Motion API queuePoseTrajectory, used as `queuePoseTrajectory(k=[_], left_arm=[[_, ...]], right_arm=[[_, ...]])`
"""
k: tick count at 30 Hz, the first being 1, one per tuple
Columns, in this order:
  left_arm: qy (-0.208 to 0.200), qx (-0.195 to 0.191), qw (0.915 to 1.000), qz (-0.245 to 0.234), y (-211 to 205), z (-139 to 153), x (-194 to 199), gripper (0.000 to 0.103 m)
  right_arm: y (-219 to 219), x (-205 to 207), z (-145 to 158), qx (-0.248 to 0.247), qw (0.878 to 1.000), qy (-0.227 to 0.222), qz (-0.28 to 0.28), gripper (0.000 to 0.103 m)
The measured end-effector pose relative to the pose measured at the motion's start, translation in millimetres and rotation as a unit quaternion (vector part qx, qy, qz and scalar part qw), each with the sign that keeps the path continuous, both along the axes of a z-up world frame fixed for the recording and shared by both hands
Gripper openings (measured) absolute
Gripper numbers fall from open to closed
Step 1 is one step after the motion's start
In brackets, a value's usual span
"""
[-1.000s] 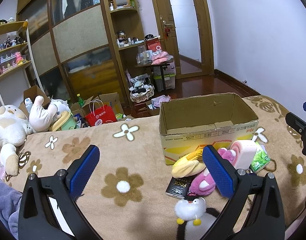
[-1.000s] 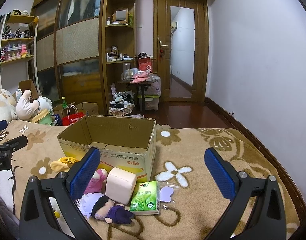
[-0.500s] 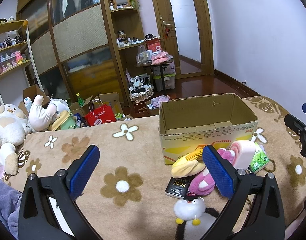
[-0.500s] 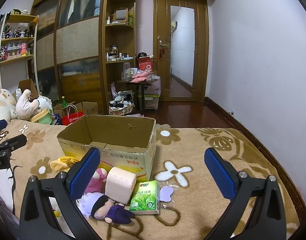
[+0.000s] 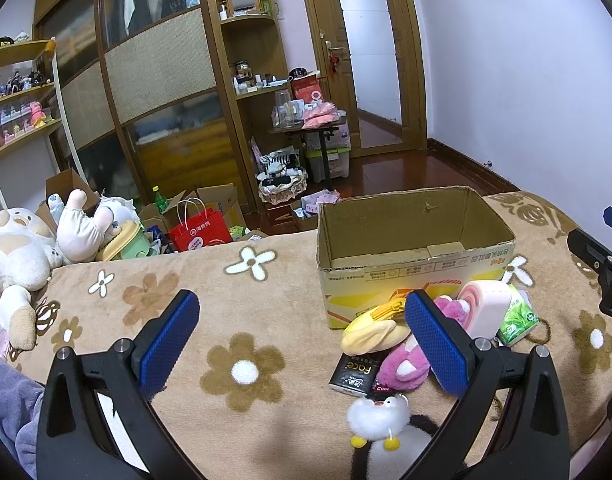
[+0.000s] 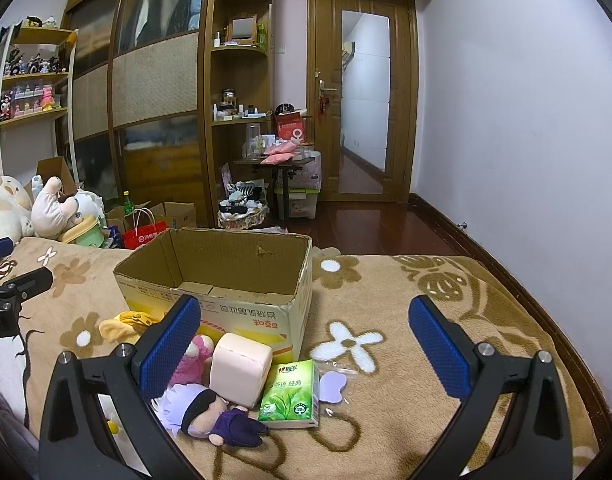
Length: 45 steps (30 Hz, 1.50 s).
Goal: Organize soft objects
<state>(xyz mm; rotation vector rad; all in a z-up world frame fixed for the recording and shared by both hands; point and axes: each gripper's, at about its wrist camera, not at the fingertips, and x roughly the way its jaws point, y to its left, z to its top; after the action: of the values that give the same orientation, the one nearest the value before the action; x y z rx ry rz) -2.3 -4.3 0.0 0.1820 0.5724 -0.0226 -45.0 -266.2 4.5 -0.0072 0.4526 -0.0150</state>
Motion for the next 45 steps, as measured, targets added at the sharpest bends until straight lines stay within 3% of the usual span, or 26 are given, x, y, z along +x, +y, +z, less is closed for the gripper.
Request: queuePoseTrajectory(k=[25, 31, 45], left_arm=[[0.005, 0.0, 1.0, 0.003, -2.3, -5.3, 3.4, 0.101], [0.026, -0.03, 0.9992, 0.003, -1.3, -6.7, 21.0, 0.101], [0.069, -0.051, 0.9963, -0.01, -2.5, -20.2, 54.9, 0.101]], right_arm=[[-5.2, 3.4, -7.0, -0.002, 1.0, 0.0, -0.007, 0.103], [-12.3, 13.8, -9.7, 0.003, 1.0, 0.02, -0.014, 0.103], [-2.3, 48.2, -24.3, 0.01, 0.998, 0.058, 0.012, 0.103]])
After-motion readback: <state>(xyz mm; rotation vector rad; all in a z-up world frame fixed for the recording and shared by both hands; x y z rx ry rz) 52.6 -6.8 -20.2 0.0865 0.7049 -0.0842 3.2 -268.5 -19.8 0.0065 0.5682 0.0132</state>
